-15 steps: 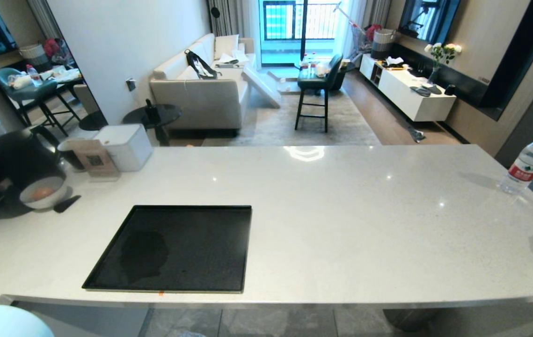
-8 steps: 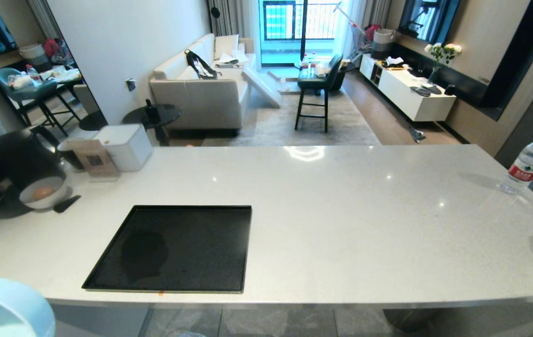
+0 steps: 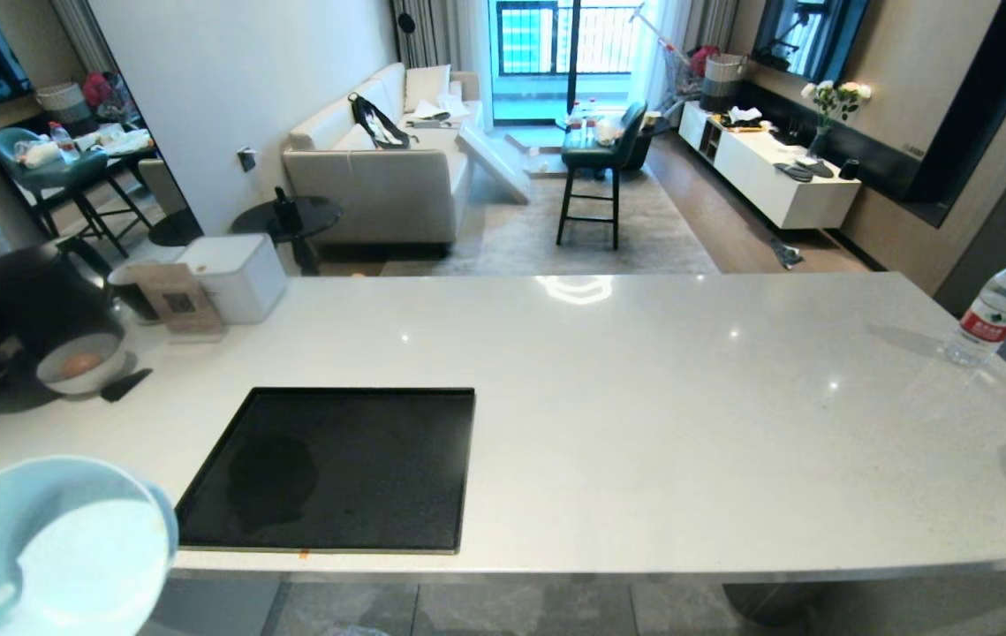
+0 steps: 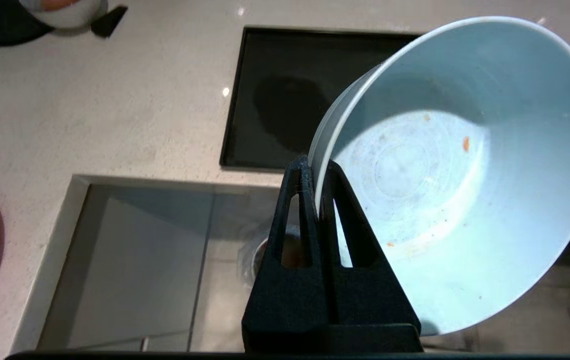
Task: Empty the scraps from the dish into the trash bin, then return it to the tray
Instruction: Put the bowl back to the table
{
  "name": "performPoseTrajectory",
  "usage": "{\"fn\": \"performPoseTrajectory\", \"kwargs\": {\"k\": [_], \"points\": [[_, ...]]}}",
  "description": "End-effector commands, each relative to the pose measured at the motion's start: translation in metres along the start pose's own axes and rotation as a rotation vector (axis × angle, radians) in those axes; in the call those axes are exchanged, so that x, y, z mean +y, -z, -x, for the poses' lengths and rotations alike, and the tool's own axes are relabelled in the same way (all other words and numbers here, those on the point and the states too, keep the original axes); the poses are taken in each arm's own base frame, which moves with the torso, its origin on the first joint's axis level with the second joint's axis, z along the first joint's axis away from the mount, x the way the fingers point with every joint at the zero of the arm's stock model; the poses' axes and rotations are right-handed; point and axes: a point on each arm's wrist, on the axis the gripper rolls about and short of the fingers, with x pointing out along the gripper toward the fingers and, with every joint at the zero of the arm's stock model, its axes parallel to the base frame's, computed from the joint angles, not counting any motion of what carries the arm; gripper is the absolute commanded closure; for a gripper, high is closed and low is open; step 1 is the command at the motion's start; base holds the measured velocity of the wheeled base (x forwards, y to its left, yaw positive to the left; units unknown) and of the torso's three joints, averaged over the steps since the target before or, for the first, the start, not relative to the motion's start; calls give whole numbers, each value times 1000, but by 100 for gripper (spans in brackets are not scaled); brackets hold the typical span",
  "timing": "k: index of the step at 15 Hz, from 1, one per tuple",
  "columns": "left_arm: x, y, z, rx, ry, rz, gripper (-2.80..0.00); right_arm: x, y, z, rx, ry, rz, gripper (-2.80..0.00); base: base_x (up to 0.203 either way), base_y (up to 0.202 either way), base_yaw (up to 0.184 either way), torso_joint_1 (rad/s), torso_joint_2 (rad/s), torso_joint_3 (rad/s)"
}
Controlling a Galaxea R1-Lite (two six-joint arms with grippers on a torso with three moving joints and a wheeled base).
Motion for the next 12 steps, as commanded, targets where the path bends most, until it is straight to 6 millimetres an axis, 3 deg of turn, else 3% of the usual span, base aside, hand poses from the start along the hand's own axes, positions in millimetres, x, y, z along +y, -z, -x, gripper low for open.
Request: {"fn": "performPoseTrajectory", "kwargs": {"k": [1,8,12], "points": [[-4,-5,-33,156,-53,-30,0,0,0,0,-2,0,-1,0,0,0,0,0,0,0],[-11,-30,-96,277,-76,-40,0,0,0,0,-2,0,0,0,0,0,0,0,0,0],[-14,-51,-143,342,-58,-37,0,0,0,0,-1,0,0,0,0,0,0,0,0,0]]}}
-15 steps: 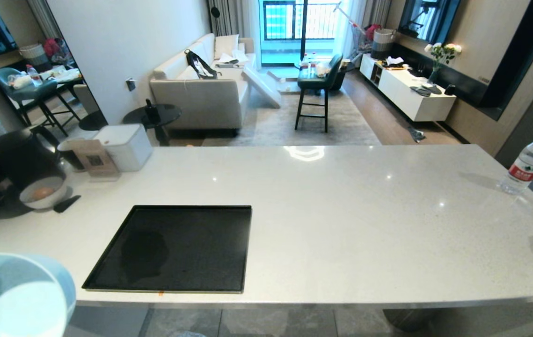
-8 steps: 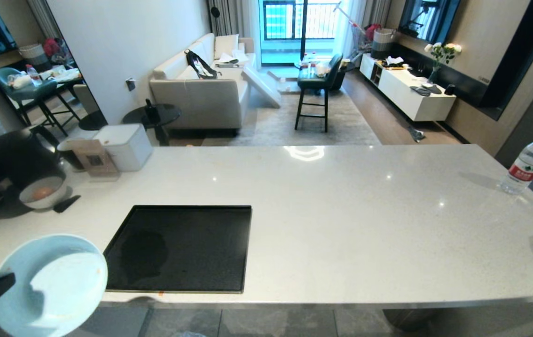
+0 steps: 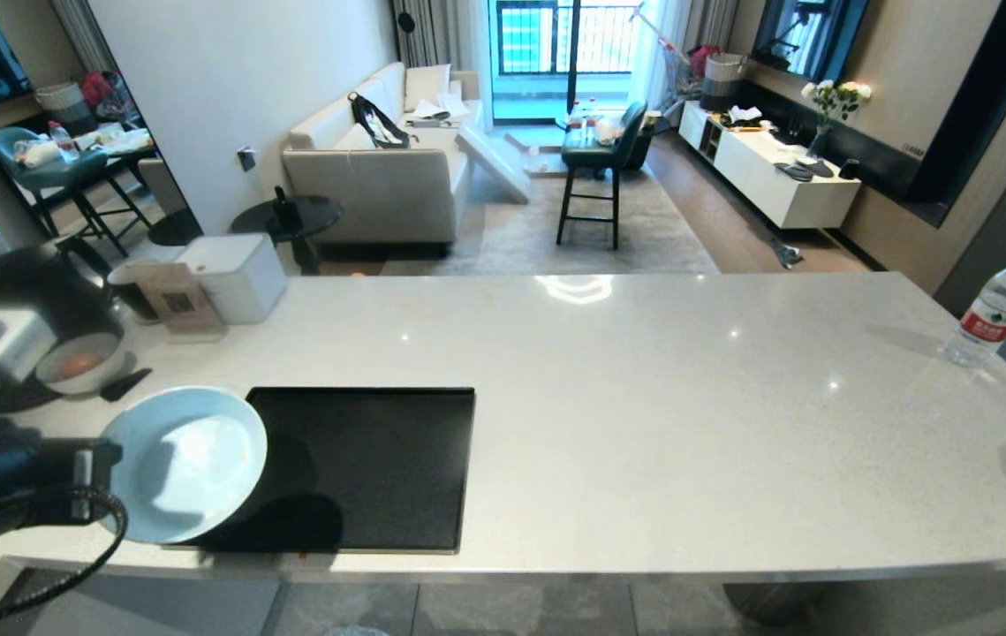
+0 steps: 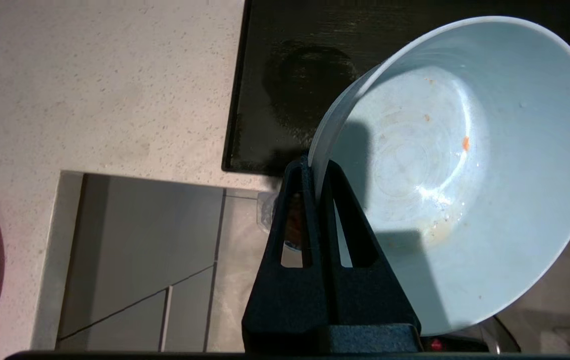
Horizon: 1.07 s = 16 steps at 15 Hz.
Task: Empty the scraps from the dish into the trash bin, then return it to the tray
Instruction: Put the bowl back to the table
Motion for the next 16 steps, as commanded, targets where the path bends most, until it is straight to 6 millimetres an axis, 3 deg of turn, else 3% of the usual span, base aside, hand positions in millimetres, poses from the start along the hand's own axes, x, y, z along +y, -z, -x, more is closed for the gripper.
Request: {"fn": "performPoseTrajectory", "kwargs": {"k": [1,7,12,16], "points": [[-3,-19,-40,89,1,-3,0,0,0,0,-2,0,-2,0,0,0,0,0,0,0],[14,-44,-123,215,50,71,0,0,0,0,-1,0,0,0,0,0,0,0,0,0],[44,-35,-189,324,22,146,0,0,0,0,-2,0,-2,0,0,0,0,0,0,0],[55,-29,-224,341,65,185,0,0,0,0,0,0,-1,0,0,0,0,0,0,0]]}}
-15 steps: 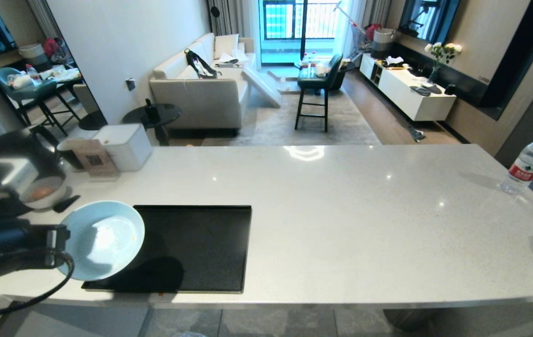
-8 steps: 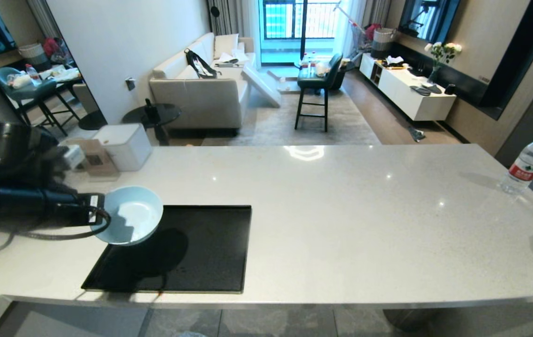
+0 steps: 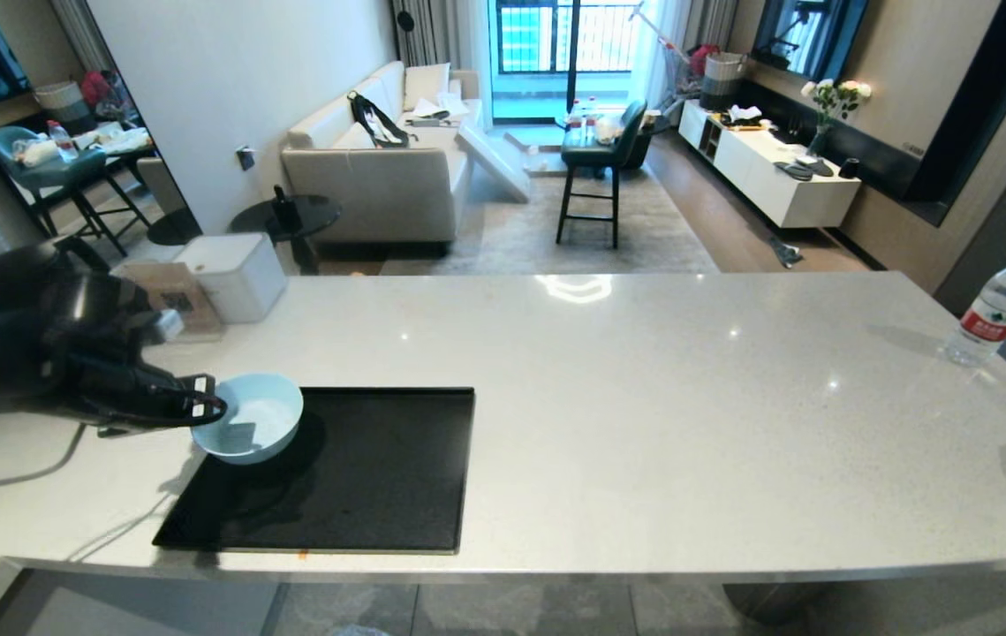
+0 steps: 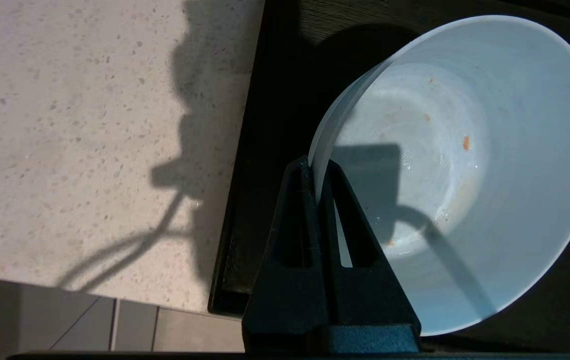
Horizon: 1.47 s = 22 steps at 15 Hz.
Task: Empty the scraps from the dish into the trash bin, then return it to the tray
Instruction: Put the bowl back to the table
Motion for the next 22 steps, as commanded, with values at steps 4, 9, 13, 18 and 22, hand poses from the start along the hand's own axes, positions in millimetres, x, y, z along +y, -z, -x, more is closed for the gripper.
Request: {"fn": "performPoseTrajectory", "kwargs": {"k": [4,9,13,18,22], "points": [[7,8,-29,68,66,30,0,0,0,0,-2,0,-1,0,0,0,0,0,0,0],[9,20,-36,111,69,39,0,0,0,0,-1,0,0,0,0,0,0,0,0,0],[8,26,-40,126,81,39,0,0,0,0,0,0,-1,0,0,0,0,0,0,0],[8,25,-37,119,81,40,-280,0,0,0,0,0,-1,0,0,0,0,0,0,0],[8,24,-32,106,82,39,-280,0,0,0,-1,0,-1,0,0,0,0,0,0,0]]}}
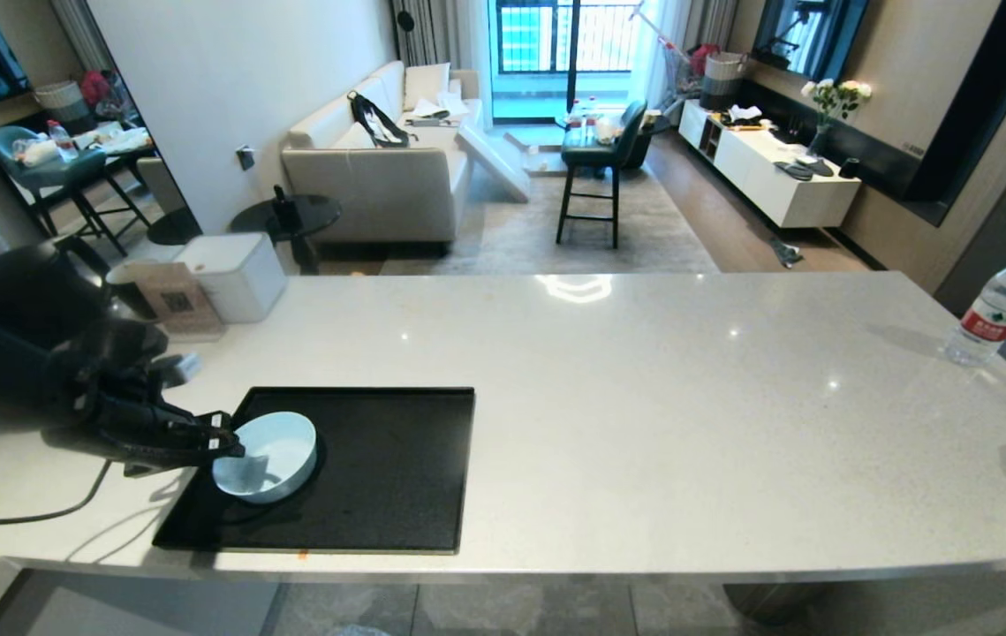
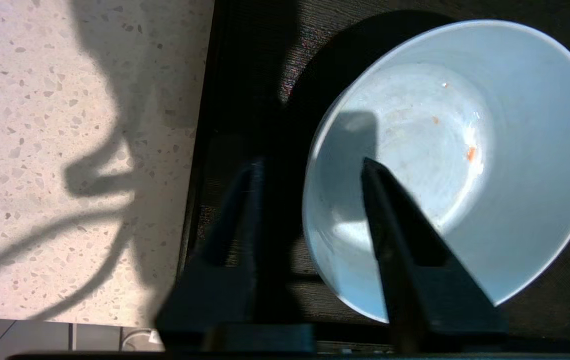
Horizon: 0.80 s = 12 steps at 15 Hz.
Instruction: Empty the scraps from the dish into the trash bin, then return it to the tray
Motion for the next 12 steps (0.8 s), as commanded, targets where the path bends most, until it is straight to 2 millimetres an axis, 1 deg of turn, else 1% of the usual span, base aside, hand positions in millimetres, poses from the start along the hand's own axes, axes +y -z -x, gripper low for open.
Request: {"fn": "performPoseTrajectory", "kwargs": {"k": [1,3,5,9,12], "points": [[-2,-3,9,-26,7,-4,-280,0,0,0,-2,0,-1,0,0,0,0,0,0,0],[-4,-6,21,-58,9,-8,-280,0,0,0,-2,0,-1,0,0,0,0,0,0,0],[-7,-9,38,-102,10,-8,-280,0,0,0,-2,0,1,0,0,0,0,0,0,0],[-10,-9,81,-208,4,-16,-280,0,0,0,-1,0,0,0,0,0,0,0,0,0],[-9,3,118,-287,-9,-13,-280,0,0,0,-1,0,-1,0,0,0,0,0,0,0]]}}
